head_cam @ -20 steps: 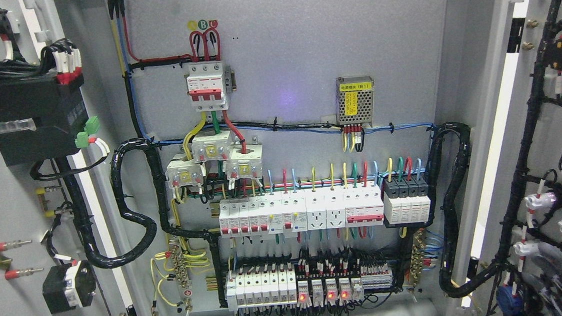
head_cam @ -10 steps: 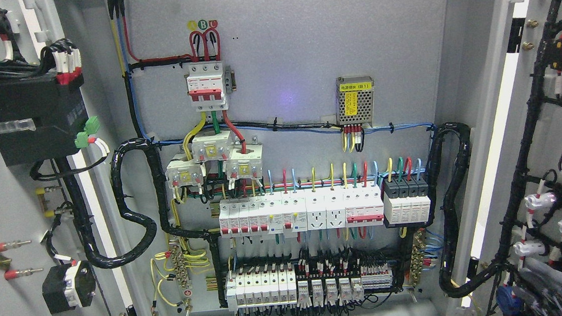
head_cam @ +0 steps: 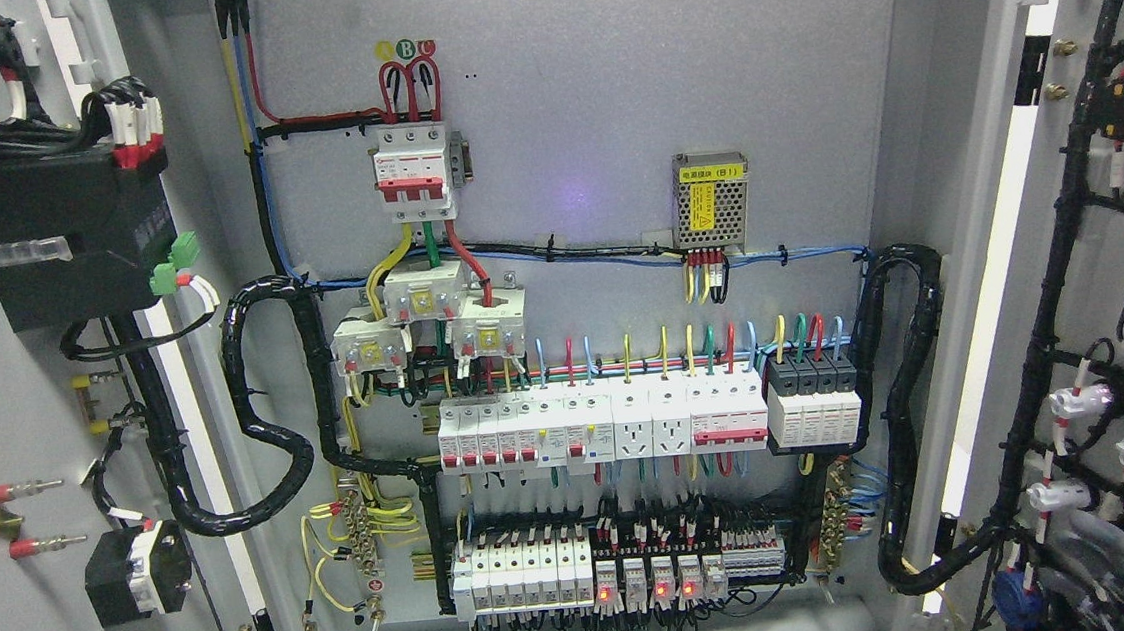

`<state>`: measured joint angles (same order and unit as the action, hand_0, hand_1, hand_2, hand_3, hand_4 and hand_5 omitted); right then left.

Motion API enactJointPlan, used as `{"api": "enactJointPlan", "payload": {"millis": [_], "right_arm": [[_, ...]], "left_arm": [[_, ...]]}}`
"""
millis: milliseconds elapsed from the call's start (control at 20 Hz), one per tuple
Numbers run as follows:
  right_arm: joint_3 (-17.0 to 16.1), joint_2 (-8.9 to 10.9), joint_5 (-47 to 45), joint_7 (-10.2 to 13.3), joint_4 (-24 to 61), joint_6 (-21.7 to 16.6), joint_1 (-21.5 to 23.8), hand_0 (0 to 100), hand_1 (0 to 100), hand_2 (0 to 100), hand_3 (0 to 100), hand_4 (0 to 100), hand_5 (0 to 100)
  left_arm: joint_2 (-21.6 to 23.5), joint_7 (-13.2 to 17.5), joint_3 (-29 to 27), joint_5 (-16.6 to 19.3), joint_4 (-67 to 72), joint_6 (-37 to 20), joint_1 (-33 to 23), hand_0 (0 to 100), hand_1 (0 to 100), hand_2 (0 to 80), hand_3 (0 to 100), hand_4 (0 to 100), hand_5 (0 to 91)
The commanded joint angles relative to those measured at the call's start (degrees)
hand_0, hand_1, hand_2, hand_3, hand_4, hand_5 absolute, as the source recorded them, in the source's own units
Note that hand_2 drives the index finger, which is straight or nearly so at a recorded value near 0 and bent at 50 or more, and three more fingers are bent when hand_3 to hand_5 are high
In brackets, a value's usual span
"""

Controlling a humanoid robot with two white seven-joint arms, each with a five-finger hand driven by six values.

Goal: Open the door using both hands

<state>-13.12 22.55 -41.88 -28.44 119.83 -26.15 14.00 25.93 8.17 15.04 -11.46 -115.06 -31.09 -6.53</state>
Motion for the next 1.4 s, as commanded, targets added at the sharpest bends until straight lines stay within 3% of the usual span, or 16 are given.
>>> {"api": "enactJointPlan", "payload": {"millis": [0, 651, 1352], "right_arm": [[-0.85, 0.48, -0.66, -0.03, -0.04, 0.04, 0.06, 0, 0, 0, 0, 0, 0], [-1.82, 0.22, -0.74, -0.03, -0.04, 0.31, -0.03, 0, 0, 0, 0, 0, 0], [-7.18, -0.22, -5.40, -0.03, -1.79, 0.66, 2.25, 0, 0, 0, 0, 0, 0]], "left_arm": [[3.25, -0.17, -6.60, -2.08, -1.22, -0.55, -0.94, 0, 0, 0.0, 0, 0, 0.0], [5.88, -0.08, -13.54, -9.37, -1.05, -0.64, -2.44, 0, 0, 0.0, 0, 0, 0.0], [8.44, -0.08, -20.23, -15.52, -0.61, -0.64, -5.69, 0, 0, 0.0, 0, 0, 0.0]]}}
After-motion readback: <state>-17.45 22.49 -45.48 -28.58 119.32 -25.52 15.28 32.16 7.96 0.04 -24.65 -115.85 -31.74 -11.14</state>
